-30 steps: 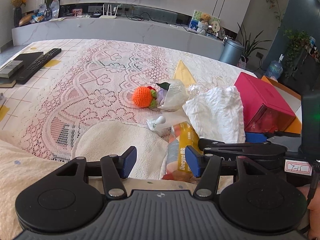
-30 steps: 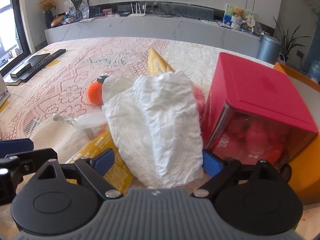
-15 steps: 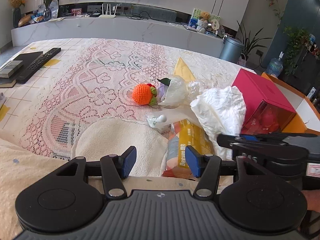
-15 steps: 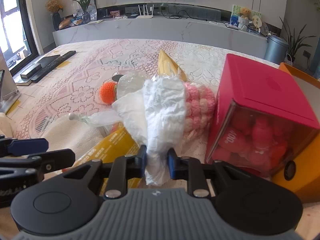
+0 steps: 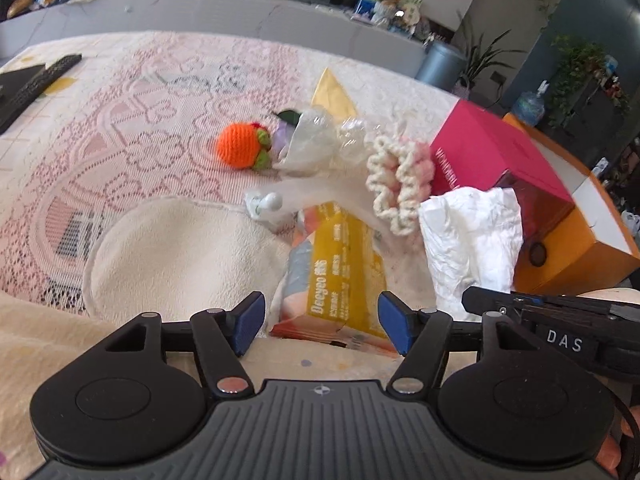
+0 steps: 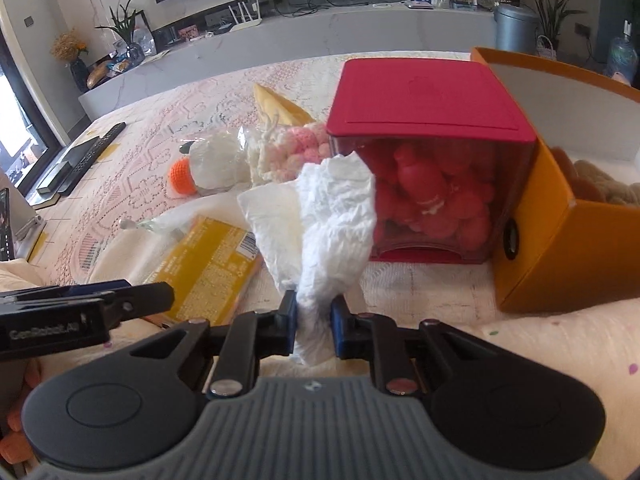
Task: Organize soft objects
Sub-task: 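Grasp the white tissue with the right tool while the left tool grasps the yellow snack bag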
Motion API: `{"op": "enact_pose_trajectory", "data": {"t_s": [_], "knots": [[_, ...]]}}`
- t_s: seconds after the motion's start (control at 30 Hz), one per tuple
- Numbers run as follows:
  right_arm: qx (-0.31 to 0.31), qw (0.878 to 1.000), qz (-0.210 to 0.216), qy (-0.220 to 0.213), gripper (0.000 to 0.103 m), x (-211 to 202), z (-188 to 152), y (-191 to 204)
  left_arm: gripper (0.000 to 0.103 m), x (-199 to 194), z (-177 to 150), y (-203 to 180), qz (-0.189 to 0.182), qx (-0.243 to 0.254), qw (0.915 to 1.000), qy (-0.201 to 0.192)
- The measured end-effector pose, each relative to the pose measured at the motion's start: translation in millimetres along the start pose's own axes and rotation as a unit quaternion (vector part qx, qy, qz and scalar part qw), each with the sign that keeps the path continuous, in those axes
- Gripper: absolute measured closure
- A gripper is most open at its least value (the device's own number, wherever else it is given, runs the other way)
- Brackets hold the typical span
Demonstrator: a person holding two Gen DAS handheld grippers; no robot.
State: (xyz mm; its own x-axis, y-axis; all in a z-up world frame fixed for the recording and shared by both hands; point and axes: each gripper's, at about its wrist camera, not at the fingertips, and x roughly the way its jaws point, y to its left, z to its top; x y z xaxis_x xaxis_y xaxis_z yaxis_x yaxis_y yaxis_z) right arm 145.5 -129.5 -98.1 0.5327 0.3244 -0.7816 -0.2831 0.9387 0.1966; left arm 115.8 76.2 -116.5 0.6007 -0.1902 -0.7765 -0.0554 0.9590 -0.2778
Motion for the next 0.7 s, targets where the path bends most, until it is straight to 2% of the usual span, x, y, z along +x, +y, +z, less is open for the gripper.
{"op": "enact_pose_trajectory", "data": {"t_s": [0.23,0.37,0.43,0.53,0.63,0.7], "knots": [[-0.02,1.0,0.014,0.007,0.086,10,-3,7,0.027,15,1,-3,0.002,-0.01,0.9997,0.024],[-0.021,1.0,0.016,0.008,0.085,12,-3,7,0.037,15,-2,-11,0.012,0.007,0.9998,0.015],[-0.021,1.0,0.016,0.008,0.085,12,-3,6,0.055,9,-4,-16,0.022,0.017,0.9996,-0.003],[-0.022,1.0,0.015,0.008,0.084,11,-3,6,0.066,0,-7,-25,0.031,0.047,0.9979,-0.031],[-0.023,1.0,0.014,0.008,0.084,10,-4,7,0.067,-2,-10,-35,0.039,0.079,0.9952,-0.043],[-0.024,1.0,0.012,0.008,0.084,10,-4,7,0.065,0,-8,-33,0.034,0.07,0.9962,-0.038]]}}
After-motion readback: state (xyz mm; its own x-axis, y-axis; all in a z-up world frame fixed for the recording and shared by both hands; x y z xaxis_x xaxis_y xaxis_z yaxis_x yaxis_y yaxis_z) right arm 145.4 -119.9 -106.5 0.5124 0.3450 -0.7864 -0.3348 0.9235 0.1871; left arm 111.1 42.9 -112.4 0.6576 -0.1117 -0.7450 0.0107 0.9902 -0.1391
